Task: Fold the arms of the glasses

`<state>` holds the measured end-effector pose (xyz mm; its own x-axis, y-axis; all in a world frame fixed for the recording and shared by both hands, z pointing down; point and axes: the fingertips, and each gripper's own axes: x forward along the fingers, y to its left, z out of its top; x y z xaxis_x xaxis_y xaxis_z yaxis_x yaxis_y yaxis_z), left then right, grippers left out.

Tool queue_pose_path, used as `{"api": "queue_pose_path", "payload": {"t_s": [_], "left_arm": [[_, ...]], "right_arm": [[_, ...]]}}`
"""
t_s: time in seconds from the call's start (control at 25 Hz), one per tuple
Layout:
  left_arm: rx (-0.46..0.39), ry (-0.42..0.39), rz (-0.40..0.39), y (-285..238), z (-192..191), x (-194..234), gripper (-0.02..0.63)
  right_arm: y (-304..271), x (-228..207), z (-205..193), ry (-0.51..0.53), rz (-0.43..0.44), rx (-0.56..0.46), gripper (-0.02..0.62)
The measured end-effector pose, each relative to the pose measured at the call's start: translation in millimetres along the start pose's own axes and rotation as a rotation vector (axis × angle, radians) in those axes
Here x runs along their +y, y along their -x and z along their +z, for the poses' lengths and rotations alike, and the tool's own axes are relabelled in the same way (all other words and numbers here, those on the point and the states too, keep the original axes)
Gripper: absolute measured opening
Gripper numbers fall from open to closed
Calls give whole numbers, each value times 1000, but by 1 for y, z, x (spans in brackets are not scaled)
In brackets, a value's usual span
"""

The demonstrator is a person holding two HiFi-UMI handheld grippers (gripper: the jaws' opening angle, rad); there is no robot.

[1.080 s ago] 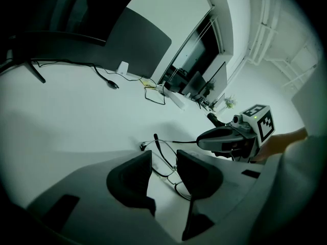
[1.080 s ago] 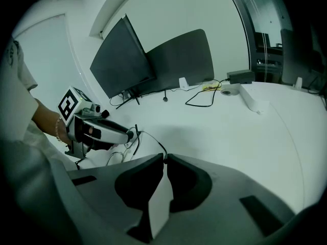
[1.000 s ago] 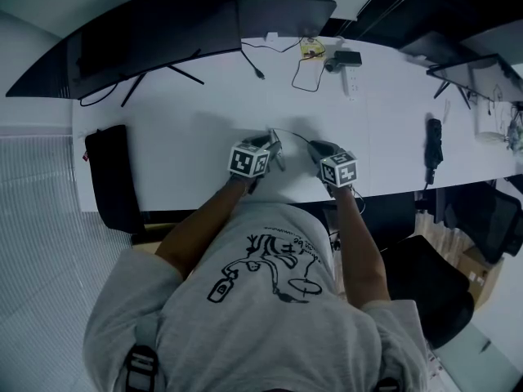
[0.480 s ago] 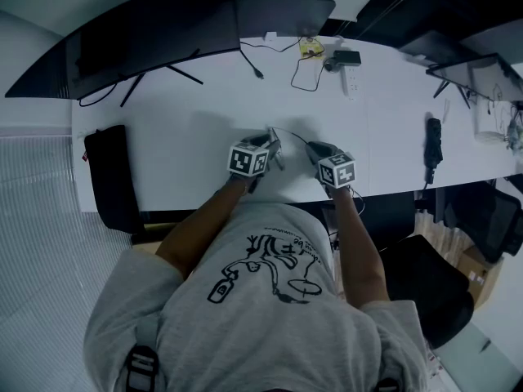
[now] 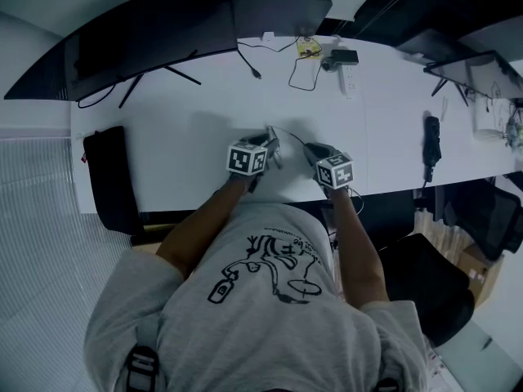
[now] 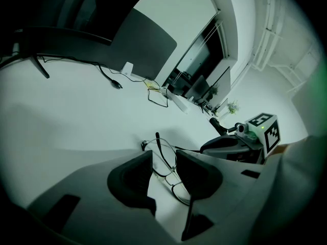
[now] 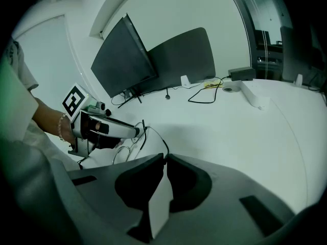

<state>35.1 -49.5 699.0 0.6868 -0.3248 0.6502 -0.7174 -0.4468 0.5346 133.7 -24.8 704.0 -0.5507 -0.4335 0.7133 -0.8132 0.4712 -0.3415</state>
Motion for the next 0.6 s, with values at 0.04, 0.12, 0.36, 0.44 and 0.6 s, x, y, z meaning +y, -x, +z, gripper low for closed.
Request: {"api": "queue_pose_path", "payload": {"t_s": [0.04,0.12,0.36,0.44,0.6], "left_arm": [[-1,1,0,0,0,0,164],[-2,3,0,-1,0,0,163],[-8,11,1,-2,2,-1,161],[-10,16,1,-3,1,-1,158],[-15,25,3,-2,2,-1,156]], "right_arm": [[0,0,-1,0,-1,1,32],[1,1,-2,1,-2,2,32],[2,5,-7,-14,7,1,32],[2,7,-8,-17,9,1,32],[2,10,-9,-23,11,0,32]]}}
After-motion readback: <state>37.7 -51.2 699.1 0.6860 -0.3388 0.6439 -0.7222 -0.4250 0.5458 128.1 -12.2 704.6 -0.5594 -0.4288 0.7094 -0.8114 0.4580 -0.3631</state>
